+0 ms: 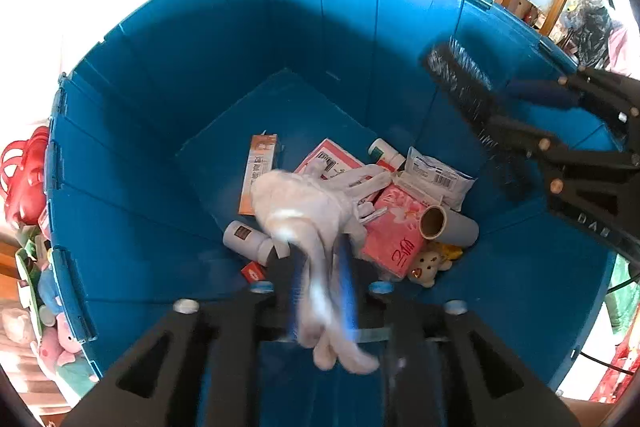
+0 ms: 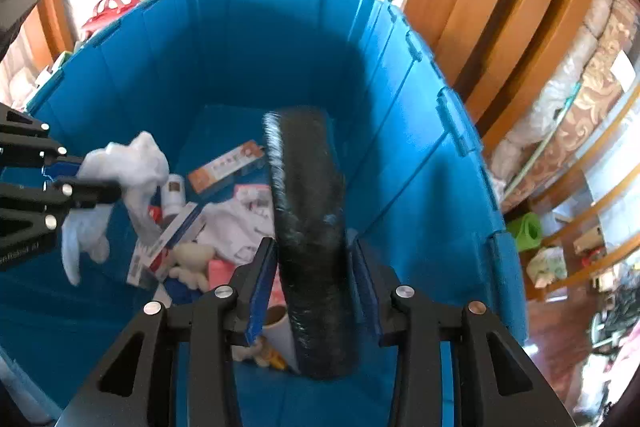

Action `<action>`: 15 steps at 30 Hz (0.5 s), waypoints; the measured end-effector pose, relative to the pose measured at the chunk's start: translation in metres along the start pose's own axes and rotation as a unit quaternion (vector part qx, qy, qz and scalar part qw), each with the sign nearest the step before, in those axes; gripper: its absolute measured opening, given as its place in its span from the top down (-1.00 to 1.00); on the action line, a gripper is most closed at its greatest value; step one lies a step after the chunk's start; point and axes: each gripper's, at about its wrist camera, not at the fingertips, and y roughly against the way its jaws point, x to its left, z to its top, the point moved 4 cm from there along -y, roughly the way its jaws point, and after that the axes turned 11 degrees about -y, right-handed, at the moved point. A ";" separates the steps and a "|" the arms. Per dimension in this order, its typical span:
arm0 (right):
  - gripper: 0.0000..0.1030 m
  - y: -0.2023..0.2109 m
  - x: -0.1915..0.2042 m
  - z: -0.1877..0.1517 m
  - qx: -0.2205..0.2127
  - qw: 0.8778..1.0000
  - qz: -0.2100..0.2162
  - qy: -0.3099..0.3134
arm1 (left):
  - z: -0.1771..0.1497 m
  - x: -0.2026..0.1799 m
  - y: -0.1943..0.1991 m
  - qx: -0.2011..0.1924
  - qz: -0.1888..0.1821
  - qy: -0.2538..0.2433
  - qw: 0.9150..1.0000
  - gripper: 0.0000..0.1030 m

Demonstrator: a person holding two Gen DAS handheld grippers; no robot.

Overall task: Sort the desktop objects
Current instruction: 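Carry the cloth and black roll over the blue bin and open both tools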

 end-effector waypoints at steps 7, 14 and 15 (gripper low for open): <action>-0.41 0.014 -0.002 0.007 -0.038 0.999 -0.004 0.007 | -0.001 0.003 0.012 -0.016 0.026 0.004 1.000 -0.22; -0.88 0.017 0.000 0.008 -0.051 0.999 0.001 0.005 | -0.007 0.001 0.031 -0.042 0.046 0.006 0.998 -0.30; -0.95 0.018 0.000 0.009 -0.054 0.999 0.001 0.004 | -0.008 0.001 0.035 -0.049 0.049 0.007 0.998 -0.32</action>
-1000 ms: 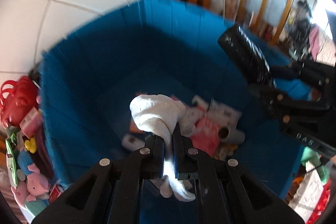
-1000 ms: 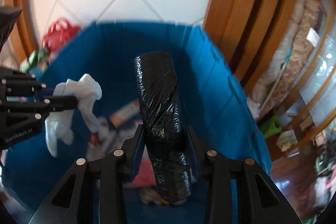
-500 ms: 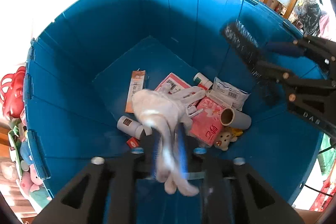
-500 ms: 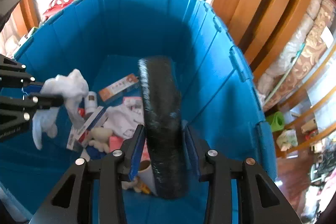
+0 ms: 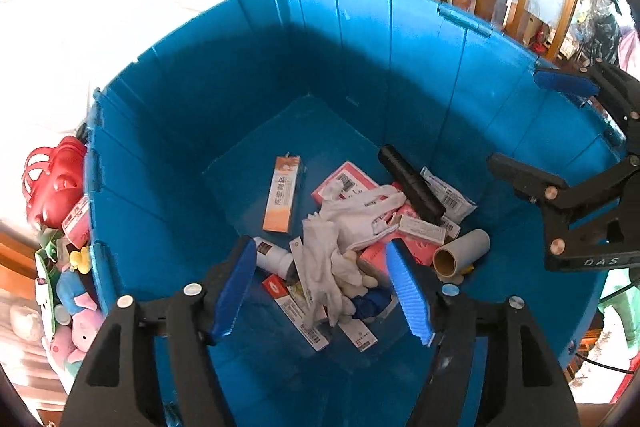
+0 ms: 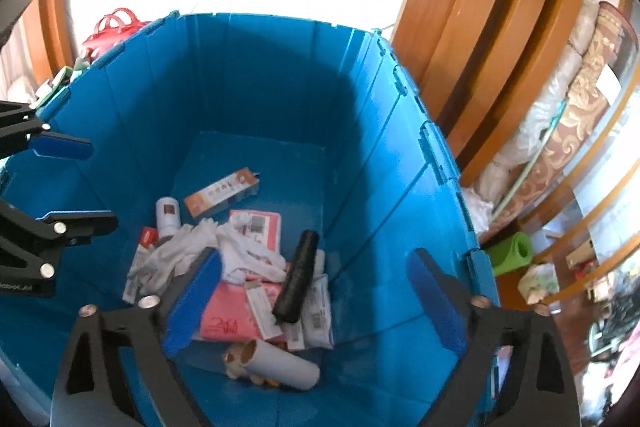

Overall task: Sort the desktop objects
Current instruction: 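Carry the cloth and black roll over the blue bin and open both tools, then move both tools back to the pile toward the tape roll and white bottle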

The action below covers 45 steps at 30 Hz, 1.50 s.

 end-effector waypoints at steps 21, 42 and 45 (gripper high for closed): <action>-1.00 0.089 0.125 0.010 -0.117 0.985 0.119 -0.030 | -0.143 0.119 0.113 -0.181 0.153 0.112 0.965 -0.47; -1.00 0.019 0.448 -0.025 -0.050 0.962 0.267 0.035 | -0.477 0.278 -0.006 -0.026 0.183 0.341 0.922 -0.47; -1.00 -0.031 0.472 -0.048 0.002 0.965 0.258 0.044 | -0.497 0.278 -0.041 -0.012 0.163 0.359 0.919 -0.46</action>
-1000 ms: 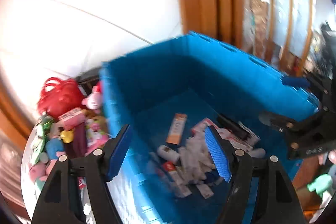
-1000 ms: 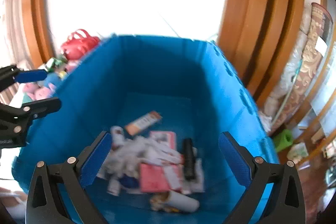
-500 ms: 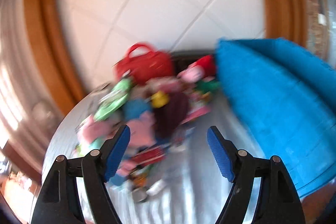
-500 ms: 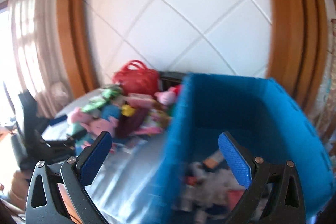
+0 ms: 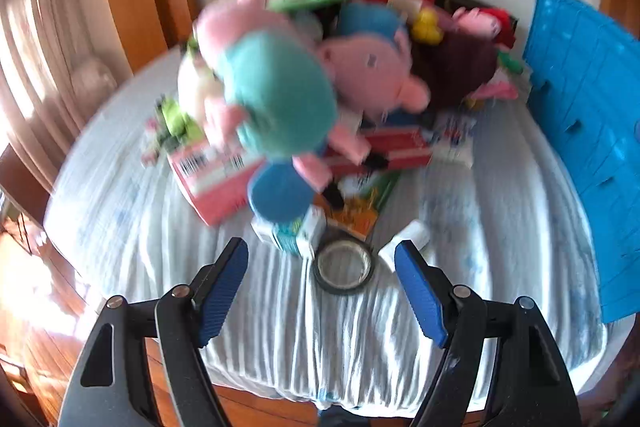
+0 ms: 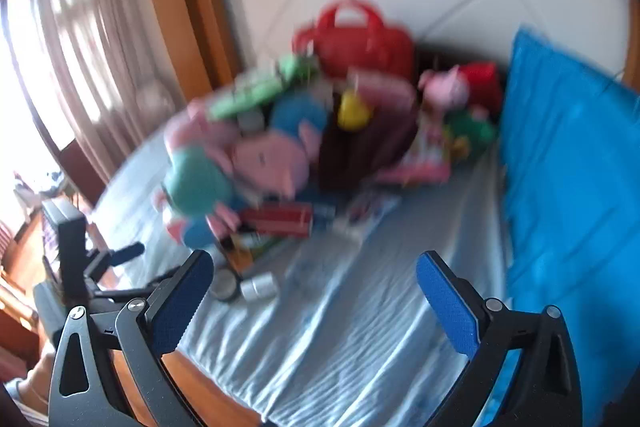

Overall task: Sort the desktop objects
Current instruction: 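Move both tools back to the pile toward the tape roll and white bottle, then grasp the black tape roll with left tool while right tool grasps the white bottle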

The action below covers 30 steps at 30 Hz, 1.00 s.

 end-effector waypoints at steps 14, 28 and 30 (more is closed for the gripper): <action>-1.00 -0.122 -0.003 -0.062 0.121 0.992 -0.008 0.026 | -0.029 -0.018 -0.097 0.053 -0.013 0.003 0.999 -0.09; -0.14 -0.204 0.066 -0.089 0.167 0.979 0.020 0.113 | -0.057 0.009 -0.064 0.049 0.005 -0.007 0.999 -0.07; 0.00 -0.208 0.067 -0.092 0.171 0.978 0.011 0.122 | -0.059 0.010 -0.062 0.046 0.000 -0.007 0.999 -0.07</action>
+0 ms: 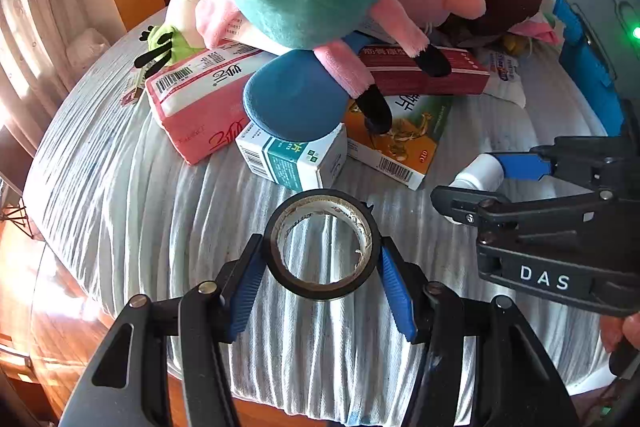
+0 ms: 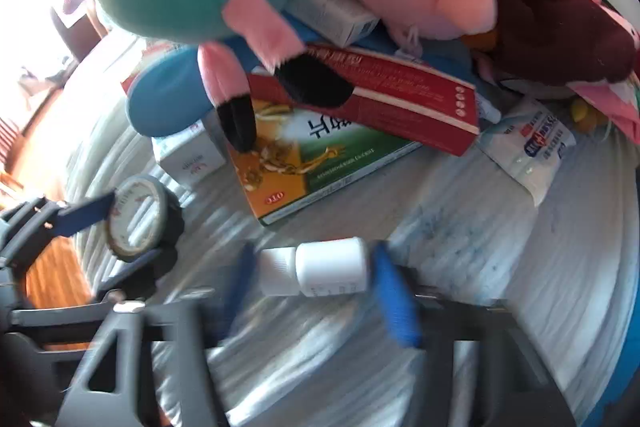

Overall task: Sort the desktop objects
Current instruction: 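Grasp the black tape roll with left tool while right tool grasps the white bottle, then carry the tape roll and white bottle over the blue bin and open both tools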

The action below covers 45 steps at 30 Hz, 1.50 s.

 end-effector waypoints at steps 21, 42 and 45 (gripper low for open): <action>0.00 0.382 -0.104 -0.026 -0.339 0.923 -0.135 -0.123 | 0.162 -0.157 0.229 -0.264 -0.118 -0.170 0.942 -0.07; 0.00 0.476 -0.379 -0.131 -0.229 0.944 -0.216 -0.095 | 0.174 -0.448 0.338 -0.228 -0.124 -0.223 0.940 -0.07; 0.00 0.467 -0.402 -0.141 -0.205 0.952 -0.209 -0.086 | 0.173 -0.470 0.328 -0.209 -0.114 -0.232 0.943 -0.07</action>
